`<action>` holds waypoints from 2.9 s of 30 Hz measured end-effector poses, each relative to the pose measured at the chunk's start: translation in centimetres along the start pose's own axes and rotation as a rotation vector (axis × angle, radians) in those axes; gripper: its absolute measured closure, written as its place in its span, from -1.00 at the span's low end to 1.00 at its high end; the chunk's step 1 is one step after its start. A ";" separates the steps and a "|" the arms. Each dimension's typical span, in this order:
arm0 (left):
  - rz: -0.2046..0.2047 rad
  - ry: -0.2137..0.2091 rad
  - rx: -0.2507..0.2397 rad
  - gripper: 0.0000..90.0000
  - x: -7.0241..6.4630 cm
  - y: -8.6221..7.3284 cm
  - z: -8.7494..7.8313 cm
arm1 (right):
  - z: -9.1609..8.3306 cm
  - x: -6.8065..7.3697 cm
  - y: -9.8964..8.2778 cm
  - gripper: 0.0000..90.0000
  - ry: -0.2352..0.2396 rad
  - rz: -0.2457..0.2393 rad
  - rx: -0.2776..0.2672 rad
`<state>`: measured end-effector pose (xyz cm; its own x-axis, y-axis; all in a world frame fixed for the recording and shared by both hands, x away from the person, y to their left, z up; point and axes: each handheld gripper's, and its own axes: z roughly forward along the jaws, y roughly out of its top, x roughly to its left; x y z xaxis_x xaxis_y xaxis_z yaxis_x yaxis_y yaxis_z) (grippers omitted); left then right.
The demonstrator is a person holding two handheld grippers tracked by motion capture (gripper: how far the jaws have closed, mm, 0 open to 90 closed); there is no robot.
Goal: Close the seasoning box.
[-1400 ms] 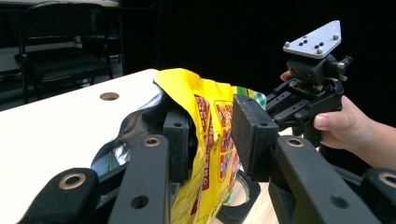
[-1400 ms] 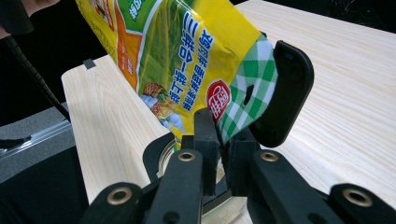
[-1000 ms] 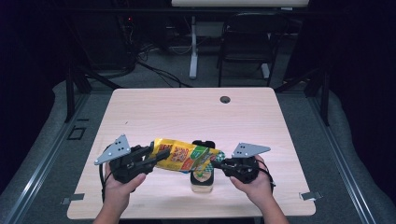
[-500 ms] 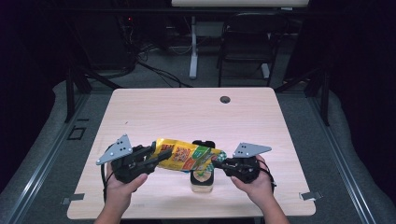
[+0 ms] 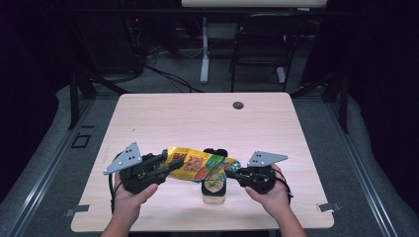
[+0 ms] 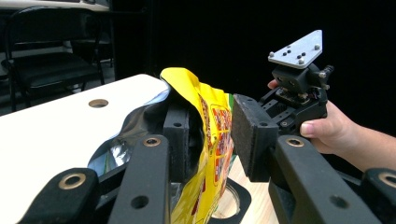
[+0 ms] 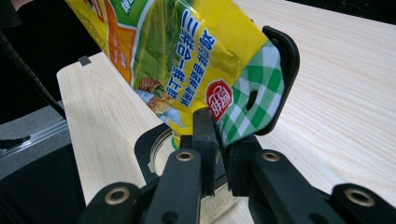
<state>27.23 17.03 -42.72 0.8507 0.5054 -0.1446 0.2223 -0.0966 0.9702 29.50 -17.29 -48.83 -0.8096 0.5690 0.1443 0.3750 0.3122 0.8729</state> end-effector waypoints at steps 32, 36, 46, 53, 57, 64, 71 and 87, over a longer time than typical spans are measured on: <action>-0.002 -0.019 -0.035 0.55 -0.2 0.1 0.5 | 0.1 -0.2 -0.3 0.88 -0.004 0.013 0.005; -0.005 -0.019 -0.039 0.56 -0.1 0.1 0.6 | 0.1 -0.2 -0.3 0.88 -0.005 0.015 0.006; -0.008 -0.012 -0.038 0.63 -0.1 0.1 0.7 | 0.2 -0.3 -0.3 0.88 -0.002 0.022 0.004; -0.004 -0.010 -0.041 0.66 -0.2 0.1 0.7 | 0.2 -0.3 -0.3 0.88 -0.001 0.021 0.005; -0.004 -0.006 -0.041 0.67 -0.1 0.1 0.7 | 0.2 -0.3 -0.3 0.88 -0.001 0.021 0.005; -0.002 -0.005 -0.045 0.70 -0.2 0.1 0.8 | 0.1 -0.3 -0.3 0.88 -0.003 0.020 0.010; 0.000 -0.005 -0.045 0.72 -0.2 0.1 0.8 | 0.1 -0.3 -0.3 0.89 -0.002 0.029 0.007; -0.001 -0.022 -0.057 0.71 -0.5 0.4 0.7 | -0.5 -0.3 -0.1 0.92 0.022 0.022 0.007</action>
<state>27.26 16.12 -42.36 0.8609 0.4863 -0.1491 0.1959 -0.0464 0.9795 29.48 -17.83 -48.73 -0.8107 0.5591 0.1738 0.3959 0.3048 0.8662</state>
